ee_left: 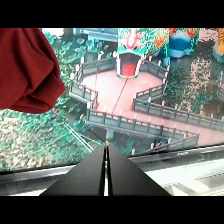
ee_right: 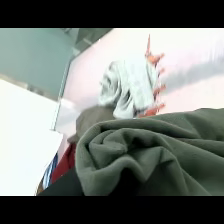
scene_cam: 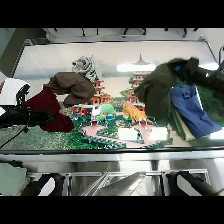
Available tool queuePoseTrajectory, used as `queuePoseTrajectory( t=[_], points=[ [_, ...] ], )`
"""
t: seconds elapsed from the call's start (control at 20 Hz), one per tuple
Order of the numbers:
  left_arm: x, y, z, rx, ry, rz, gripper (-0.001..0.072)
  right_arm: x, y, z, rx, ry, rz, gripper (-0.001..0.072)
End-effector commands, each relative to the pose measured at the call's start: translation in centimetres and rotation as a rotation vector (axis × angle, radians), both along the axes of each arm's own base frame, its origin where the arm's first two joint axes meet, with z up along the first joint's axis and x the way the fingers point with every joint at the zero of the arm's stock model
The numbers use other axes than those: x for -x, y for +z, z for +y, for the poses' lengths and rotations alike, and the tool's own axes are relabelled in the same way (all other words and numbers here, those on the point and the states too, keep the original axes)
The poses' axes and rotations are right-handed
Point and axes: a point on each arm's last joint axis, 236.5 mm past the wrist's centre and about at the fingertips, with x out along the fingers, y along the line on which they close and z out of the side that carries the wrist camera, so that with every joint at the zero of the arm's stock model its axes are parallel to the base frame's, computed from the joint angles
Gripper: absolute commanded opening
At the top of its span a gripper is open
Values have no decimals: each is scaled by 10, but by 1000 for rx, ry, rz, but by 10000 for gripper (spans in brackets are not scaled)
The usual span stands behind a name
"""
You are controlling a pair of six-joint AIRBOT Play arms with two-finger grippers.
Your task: Fold the shirts.
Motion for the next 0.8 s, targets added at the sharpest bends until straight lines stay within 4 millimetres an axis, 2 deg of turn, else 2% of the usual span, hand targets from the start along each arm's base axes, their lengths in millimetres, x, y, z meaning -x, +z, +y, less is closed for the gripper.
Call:
queuePoseTrajectory(
  t=[0.0, 0.2, 0.4, 0.6, 0.75],
  points=[
    [0, 0, 1, -2, 0, 0, 17, -45, 21, -31, 14, -50, -53, 30],
    [0, 0, 1, -3, 1, -1, 17, -80, 33, -70, 25, -108, -89, 31],
    [0, 0, 1, -2, 1, -1, 17, -103, 40, -112, 39, -167, -121, 30],
    [0, 0, 1, -2, 1, -1, 17, -104, 28, -148, 49, -196, -89, 30],
    [-3, 0, 2, -5, 6, -11, 17, -92, 8, -170, 109, -191, -27, 30]
  ],
)
